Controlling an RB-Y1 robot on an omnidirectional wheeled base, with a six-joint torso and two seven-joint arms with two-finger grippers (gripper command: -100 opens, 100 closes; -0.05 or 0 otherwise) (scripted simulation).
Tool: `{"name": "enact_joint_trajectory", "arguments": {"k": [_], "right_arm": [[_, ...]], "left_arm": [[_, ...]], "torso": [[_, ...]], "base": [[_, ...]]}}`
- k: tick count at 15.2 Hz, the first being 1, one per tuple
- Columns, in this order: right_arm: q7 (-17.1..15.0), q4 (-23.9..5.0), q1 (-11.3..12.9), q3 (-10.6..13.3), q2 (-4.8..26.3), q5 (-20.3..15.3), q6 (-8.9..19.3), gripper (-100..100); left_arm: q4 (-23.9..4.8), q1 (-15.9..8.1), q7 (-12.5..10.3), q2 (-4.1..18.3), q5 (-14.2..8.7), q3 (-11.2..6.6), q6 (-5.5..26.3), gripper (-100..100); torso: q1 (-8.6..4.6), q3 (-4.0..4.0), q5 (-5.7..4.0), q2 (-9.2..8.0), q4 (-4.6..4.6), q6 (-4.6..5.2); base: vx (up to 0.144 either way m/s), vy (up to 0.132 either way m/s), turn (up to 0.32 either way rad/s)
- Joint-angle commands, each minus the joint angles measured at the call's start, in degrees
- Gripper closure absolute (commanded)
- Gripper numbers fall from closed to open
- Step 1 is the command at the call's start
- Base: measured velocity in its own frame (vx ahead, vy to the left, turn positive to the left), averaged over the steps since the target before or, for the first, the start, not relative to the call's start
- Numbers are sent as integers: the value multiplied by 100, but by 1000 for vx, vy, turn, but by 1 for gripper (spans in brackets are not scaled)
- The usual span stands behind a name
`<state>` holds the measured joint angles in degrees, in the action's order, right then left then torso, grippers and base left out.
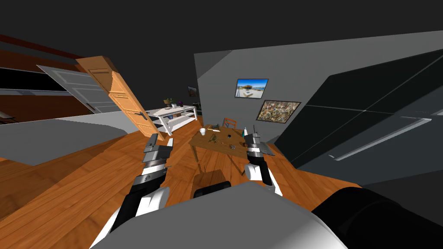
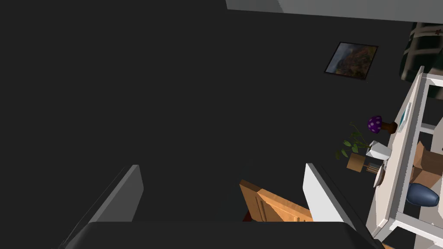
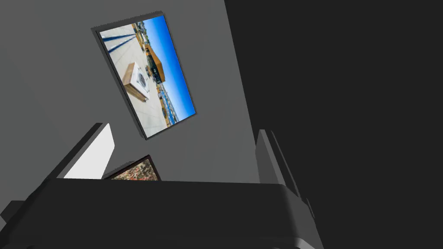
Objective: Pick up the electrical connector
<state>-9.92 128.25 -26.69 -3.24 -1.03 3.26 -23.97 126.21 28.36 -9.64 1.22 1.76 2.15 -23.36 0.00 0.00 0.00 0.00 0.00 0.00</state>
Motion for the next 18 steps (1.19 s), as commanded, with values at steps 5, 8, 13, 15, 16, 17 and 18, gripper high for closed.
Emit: {"name": "enact_joint_trajectory", "arguments": {"k": [5, 8, 13, 15, 16, 17, 18], "right_arm": [[37, -162, 61, 158, 639, -49, 128, -100], [75, -319, 126, 321, 1017, -99, 262, -100], [152, -617, 253, 653, 1572, -199, 531, -100], [184, -729, 300, 783, 1759, -238, 635, -100], [184, -729, 300, 783, 1759, -238, 635, -100], [218, -846, 348, 921, 1948, -281, 744, -100], [256, -968, 397, 1064, 2087, -326, 858, -100]], "left_arm": [[0, 0, 0, 0, 0, 0, 0, 0], [0, 0, 0, 0, 0, 0, 0, 0], [0, 0, 0, 0, 0, 0, 0, 0], [0, 0, 0, 0, 0, 0, 0, 0], [0, 0, 0, 0, 0, 0, 0, 0], [0, 0, 0, 0, 0, 0, 0, 0], [0, 0, 0, 0, 0, 0, 0, 0]], "torso": [[3, -3, 1, 5, -1, -1], [5, -4, 1, 6, -2, -1], [9, -6, 2, 10, -2, -1], [8, -6, 1, 11, -3, -1], [8, -6, 2, 10, -3, -1], [9, -6, 2, 9, -2, -1], [10, -6, 2, 10, -3, -2]], "base": [[9, 11, 26], [12, 16, 26], [20, 24, 42], [19, 21, 49], [17, 24, 42], [15, 29, 53], [26, 39, 94]]}}
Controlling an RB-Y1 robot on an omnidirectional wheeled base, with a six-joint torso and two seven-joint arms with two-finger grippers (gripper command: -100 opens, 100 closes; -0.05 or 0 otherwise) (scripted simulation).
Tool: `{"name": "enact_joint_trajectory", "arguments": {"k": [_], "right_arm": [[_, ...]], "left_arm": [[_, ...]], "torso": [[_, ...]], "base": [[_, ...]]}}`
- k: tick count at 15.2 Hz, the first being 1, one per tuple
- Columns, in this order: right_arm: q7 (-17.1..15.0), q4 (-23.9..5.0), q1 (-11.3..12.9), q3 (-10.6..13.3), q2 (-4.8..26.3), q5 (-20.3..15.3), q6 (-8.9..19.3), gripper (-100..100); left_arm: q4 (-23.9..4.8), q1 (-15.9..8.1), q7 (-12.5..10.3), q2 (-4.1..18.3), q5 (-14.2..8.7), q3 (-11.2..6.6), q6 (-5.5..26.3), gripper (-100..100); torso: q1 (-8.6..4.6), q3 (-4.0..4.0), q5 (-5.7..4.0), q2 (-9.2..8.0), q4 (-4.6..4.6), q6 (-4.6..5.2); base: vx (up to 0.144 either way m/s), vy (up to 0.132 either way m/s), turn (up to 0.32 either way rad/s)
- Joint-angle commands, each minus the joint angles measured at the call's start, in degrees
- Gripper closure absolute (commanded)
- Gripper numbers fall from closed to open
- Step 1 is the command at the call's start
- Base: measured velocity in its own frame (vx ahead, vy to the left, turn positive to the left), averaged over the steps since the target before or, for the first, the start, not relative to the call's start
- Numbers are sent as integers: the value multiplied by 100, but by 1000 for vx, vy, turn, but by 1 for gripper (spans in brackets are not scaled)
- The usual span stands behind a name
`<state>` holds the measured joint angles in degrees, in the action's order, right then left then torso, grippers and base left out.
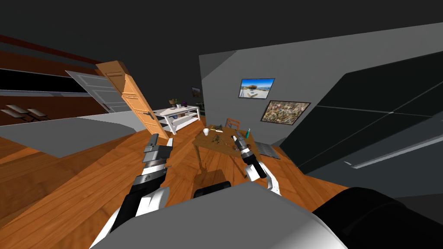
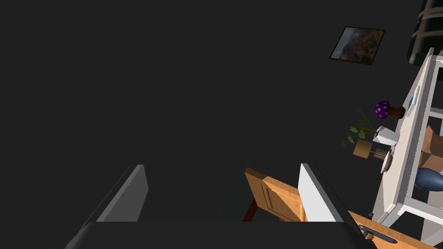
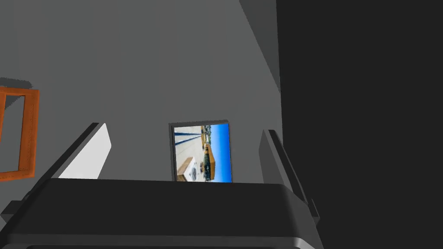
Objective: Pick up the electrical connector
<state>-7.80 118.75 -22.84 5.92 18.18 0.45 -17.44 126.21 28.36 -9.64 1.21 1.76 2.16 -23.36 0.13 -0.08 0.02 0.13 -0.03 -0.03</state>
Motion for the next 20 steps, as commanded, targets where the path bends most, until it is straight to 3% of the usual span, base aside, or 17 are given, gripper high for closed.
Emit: {"name": "enact_joint_trajectory", "arguments": {"k": [1, 8, 9, 10, 11, 12, 13, 14, 15, 16, 17, 18, 19, 20], "right_arm": [[45, -18, 12, 148, 220, -46, 204, -100], [238, -538, 206, 755, 1009, -266, 692, -100], [238, -538, 206, 755, 1020, -266, 692, -100], [297, -674, 247, 912, 1221, -331, 817, -100], [297, -674, 247, 912, 1225, -331, 817, -100], [363, -812, 284, 1070, 1430, -401, 943, -100], [363, -812, 284, 1070, 1430, -401, 943, -100], [433, -951, 314, 1229, 1638, -474, 1066, -100], [433, -951, 314, 1229, 1638, -474, 1066, -100], [510, -1092, 336, 1388, 1844, -553, 1188, -100], [510, -1092, 336, 1388, 1849, -553, 1188, -100], [592, -1234, 351, 1547, 2038, -636, 1307, -100], [592, -1234, 351, 1547, 2062, -636, 1307, -100], [680, -1377, 358, 1704, 2262, -723, 1423, -100]], "left_arm": [[0, 0, 0, 0, 0, 0, 0, 0], [0, 0, 0, 0, 0, 0, 0, 0], [0, 0, 0, 0, 0, 0, 0, 0], [0, 0, 0, 0, 0, 0, 0, 0], [0, 0, 0, 0, 0, 0, 0, 0], [0, 0, 0, 0, 0, 0, 0, 0], [0, 0, 0, 0, 0, 0, 0, 0], [0, 0, 0, 0, 0, 0, 0, 0], [0, 0, 0, 0, 0, 0, 0, 0], [0, 0, 0, 0, 0, 0, 0, 0], [0, 0, 0, 0, 0, 0, 0, 0], [0, 0, 0, 0, 0, 0, 0, 0], [0, 0, 0, 0, 0, 0, 0, 0], [0, 0, 0, 0, 0, 0, 0, 0]], "torso": [[0, 0, 0, 0, 0, 0], [-4, 0, 0, 0, 0, 2], [-3, -1, 0, 1, 0, 1], [-5, -1, 0, 2, 0, 1], [-6, -2, 0, 3, -1, 1], [-6, -2, -1, 4, -1, 2], [-7, -3, -1, 6, -1, 1], [-7, -3, -1, 5, -1, 2], [-7, -4, -1, 6, -2, 1], [-9, -4, -1, 6, -1, 2], [-10, -5, -1, 8, -2, 0], [-11, -5, -1, 7, -2, 1], [-12, -5, -2, 8, -2, 0], [-12, -4, -1, 8, -2, 2]], "base": [[28, 36, 73], [28, 26, 78], [30, 21, 89], [36, 20, 117], [39, 14, 101], [42, 16, 137], [40, 15, 109], [47, 14, 144], [44, 8, 121], [48, 8, 158], [43, 3, 139], [44, 3, 176], [45, 2, 148], [48, 3, 203]]}}
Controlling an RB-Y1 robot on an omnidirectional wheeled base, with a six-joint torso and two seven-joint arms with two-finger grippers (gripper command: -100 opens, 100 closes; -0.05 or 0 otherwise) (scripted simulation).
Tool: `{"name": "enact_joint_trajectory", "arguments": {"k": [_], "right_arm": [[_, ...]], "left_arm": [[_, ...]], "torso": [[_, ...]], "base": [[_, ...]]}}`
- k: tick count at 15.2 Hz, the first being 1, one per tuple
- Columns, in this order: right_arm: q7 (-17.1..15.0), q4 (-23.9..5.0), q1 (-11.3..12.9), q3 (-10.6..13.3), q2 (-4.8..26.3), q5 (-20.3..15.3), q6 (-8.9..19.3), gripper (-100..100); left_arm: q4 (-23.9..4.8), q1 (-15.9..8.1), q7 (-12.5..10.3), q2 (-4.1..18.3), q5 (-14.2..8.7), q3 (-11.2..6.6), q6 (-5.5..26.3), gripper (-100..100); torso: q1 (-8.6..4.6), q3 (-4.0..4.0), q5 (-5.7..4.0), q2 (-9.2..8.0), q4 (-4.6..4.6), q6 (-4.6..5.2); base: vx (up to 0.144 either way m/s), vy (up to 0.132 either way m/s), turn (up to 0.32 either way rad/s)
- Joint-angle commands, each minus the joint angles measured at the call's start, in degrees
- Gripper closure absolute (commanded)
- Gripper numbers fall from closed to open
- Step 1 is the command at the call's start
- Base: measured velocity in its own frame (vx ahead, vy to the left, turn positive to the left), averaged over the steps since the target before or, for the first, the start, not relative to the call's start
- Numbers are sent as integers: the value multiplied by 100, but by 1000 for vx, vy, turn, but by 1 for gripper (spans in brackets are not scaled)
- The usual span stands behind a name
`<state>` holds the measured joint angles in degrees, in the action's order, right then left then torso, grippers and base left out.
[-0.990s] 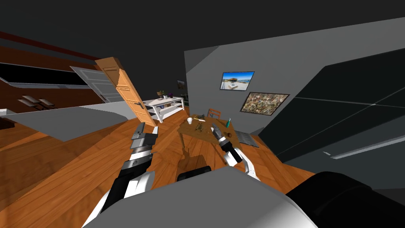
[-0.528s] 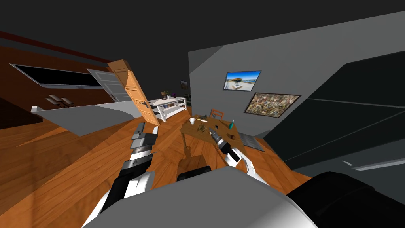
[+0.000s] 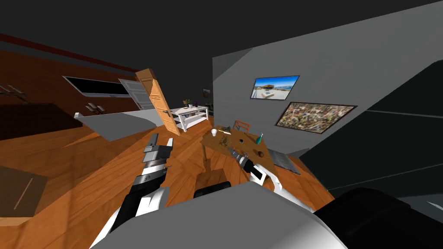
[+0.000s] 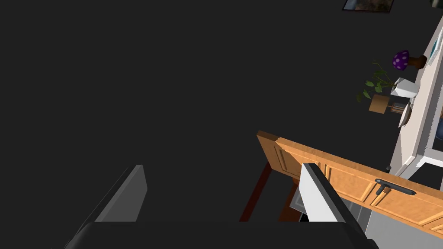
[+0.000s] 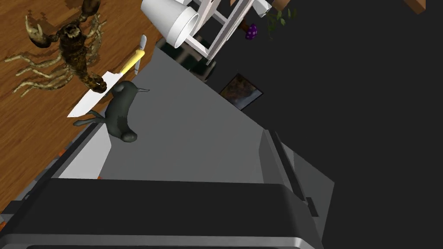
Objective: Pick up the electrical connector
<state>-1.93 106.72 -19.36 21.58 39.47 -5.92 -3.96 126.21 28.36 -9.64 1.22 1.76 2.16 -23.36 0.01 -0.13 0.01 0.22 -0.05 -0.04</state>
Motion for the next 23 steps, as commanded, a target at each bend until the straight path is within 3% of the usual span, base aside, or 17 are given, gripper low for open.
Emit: {"name": "enact_joint_trajectory", "arguments": {"k": [1, 2, 5, 7, 9, 16, 19, 23], "right_arm": [[93, -174, 10, 138, 149, -86, 76, -100], [186, -318, 9, 293, 366, -177, 188, -100], [284, -461, 1, 444, 583, -272, 295, -100], [493, -743, -36, 732, 935, -471, 496, -100], [602, -879, -62, 868, 1206, -573, 589, -100], [934, -1261, -166, 1239, 1779, -882, 841, -100], [1255, -1594, -303, 1573, 2254, -1173, 1047, -100], [1448, -1786, -407, 1782, 2523, -1346, 1159, -100]], "left_arm": [[0, 0, 0, 0, 0, 0, 0, 0], [0, 0, 0, 0, 0, 0, 0, 0], [0, 0, 0, 0, 0, 0, 0, 0], [0, 0, 0, 0, 0, 0, 0, 0], [0, 1, 0, 1, 0, -1, 0, 0], [0, 0, 0, 1, 0, -1, 0, 0], [0, 0, 0, 1, 0, 0, 0, 0], [0, 1, 0, 1, 0, -1, 0, 0]], "torso": [[0, 0, 0, 0, 0, 0], [-1, 0, -1, 0, 0, 2], [-5, -2, -2, 3, -1, 1], [-10, -3, -1, 6, -1, -1], [-16, -8, -3, 13, -3, 1], [-17, -3, -3, 5, -1, 0], [-21, -5, -3, 9, -2, -2], [-26, -6, -6, 9, -2, 3]], "base": [[47, -7, 170], [54, -8, 214], [56, -16, 208], [69, -30, 309], [79, -44, 289], [56, -46, 245], [62, -67, 366], [51, -77, 284]]}}
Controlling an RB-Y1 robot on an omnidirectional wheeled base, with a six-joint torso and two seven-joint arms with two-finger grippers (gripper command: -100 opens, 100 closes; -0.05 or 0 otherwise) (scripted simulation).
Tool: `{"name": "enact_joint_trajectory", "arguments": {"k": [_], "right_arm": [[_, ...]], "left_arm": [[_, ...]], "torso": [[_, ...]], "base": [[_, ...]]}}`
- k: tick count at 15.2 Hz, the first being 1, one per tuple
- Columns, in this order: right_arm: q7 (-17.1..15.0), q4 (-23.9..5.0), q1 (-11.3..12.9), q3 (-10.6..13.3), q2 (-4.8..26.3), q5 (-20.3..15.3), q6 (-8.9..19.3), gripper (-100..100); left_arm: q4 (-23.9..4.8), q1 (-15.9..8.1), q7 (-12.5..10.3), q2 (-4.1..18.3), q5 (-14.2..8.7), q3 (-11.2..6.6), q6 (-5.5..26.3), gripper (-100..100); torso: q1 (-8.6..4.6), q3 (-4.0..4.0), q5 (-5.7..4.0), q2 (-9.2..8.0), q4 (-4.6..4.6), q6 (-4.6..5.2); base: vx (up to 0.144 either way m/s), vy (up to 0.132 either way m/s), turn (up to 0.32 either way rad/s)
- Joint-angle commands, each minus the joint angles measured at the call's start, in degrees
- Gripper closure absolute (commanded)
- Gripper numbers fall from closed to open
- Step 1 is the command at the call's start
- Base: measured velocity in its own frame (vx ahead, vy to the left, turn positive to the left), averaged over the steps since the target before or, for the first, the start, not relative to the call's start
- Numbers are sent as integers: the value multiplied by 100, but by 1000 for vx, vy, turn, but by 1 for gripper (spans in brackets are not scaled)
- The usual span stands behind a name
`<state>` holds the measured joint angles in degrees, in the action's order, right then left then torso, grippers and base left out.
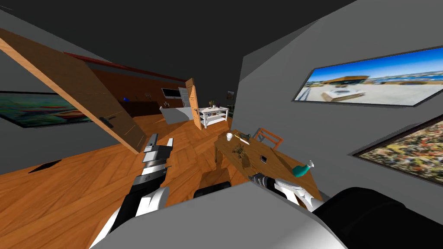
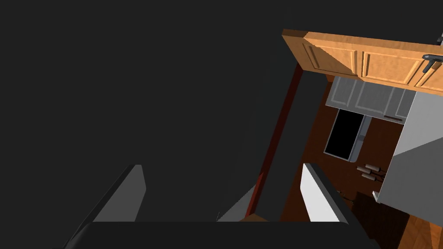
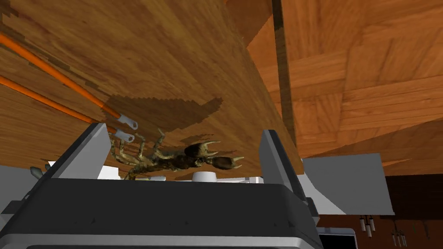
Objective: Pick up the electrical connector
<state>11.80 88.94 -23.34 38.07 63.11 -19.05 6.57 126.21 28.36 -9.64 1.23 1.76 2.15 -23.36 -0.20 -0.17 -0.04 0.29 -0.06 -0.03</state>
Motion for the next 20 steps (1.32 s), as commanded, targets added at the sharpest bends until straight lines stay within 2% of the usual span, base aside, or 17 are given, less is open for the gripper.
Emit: {"name": "enact_joint_trajectory", "arguments": {"k": [1, 5, 7, 8, 10, 11, 12, 16, 17, 18, 19, 20], "right_arm": [[75, -7, -9, 133, 159, -33, 105, -100], [381, -294, -219, 503, 577, -300, 268, -100], [381, -294, -219, 503, 577, -300, 268, -100], [480, -381, -301, 639, 708, -384, 319, -100], [480, -381, -301, 639, 708, -384, 319, -100], [453, -277, -337, 599, 728, -371, 361, -100], [497, -458, -295, 589, 561, -400, 336, -100], [563, -781, -212, 565, 235, -442, 298, -100], [574, -835, -198, 560, 181, -449, 292, -100], [551, -725, -237, 558, 279, -441, 308, -100], [557, -745, -233, 556, 260, -444, 305, 100], [558, -743, -233, 556, 262, -444, 305, 100]], "left_arm": [[0, 0, 0, 0, 0, 0, 0, 0], [0, 0, 0, 0, 0, 0, 0, 0], [0, 1, 0, 0, 0, -1, 0, 0], [0, 1, 0, 0, 0, -1, 0, 0], [0, 0, 0, 0, 0, 0, 0, 0], [0, 1, 0, 0, 0, 0, 0, 0], [0, 1, 0, 0, 0, 0, 0, 0], [0, 0, 0, 0, 0, 0, 0, 0], [0, 0, 0, 0, 0, 0, 0, 0], [0, 0, 0, 0, 0, 0, 0, 0], [0, 1, 0, 0, 0, 0, 0, 0], [0, 1, 0, -1, 0, 0, 0, 0]], "torso": [[0, 0, 0, 0, 0, 0], [0, 2, 1, -3, 1, -1], [-3, 2, 0, -4, 1, 3], [5, 4, 0, -6, 2, 6], [13, 5, 3, -9, 2, 3], [17, 6, 3, -11, 3, 5], [23, 7, 4, -13, 3, 6], [26, 10, 4, -17, 5, 4], [25, 11, 4, -18, 5, 4], [24, 11, 4, -19, 5, 5], [27, 11, 5, -18, 5, 6], [31, 10, 6, -18, 5, 6]], "base": [[29, -53, 191], [31, -74, 308], [22, -69, 107], [14, -43, 163], [8, -40, 132], [3, -18, 14], [-1, -15, 45], [-7, -24, 83], [-11, -28, 73], [-6, -16, 24], [-2, -6, 1], [0, 0, 0]]}}
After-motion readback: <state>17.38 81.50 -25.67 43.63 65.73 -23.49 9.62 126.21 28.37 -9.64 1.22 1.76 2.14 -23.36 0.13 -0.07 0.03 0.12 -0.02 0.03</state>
